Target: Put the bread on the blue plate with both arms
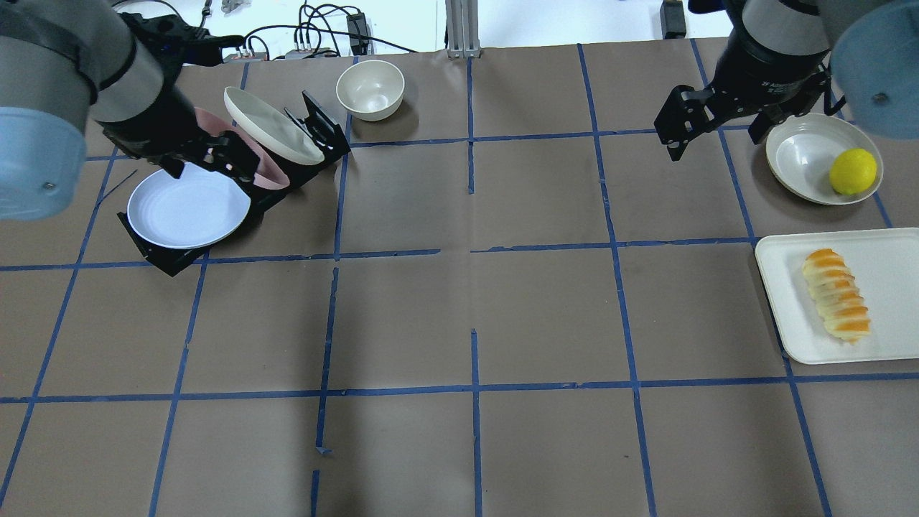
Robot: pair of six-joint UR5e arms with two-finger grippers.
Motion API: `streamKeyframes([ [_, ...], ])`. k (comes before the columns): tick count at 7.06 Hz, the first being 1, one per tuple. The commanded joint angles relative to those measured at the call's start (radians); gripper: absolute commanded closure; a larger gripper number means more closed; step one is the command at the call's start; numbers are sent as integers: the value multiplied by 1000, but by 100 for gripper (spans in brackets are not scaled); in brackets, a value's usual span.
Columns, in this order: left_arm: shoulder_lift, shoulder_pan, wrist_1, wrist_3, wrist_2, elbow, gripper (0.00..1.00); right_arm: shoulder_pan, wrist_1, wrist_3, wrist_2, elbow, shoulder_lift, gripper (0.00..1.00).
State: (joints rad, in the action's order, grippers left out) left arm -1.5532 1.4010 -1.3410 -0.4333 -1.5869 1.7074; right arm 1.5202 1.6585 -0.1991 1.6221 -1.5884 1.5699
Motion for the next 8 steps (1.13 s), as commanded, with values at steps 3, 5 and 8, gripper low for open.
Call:
streamKeyframes([
  [3, -117, -246, 35, -343, 13, -41, 0, 0, 1, 0, 6, 5, -8, 0],
  [5, -261, -312, 58, -401, 85, -136, 0, 0, 1, 1, 5, 7, -11, 0],
  [8, -580, -309, 98, -395, 91, -390, 0, 0, 3, 1, 4, 15, -24, 0],
])
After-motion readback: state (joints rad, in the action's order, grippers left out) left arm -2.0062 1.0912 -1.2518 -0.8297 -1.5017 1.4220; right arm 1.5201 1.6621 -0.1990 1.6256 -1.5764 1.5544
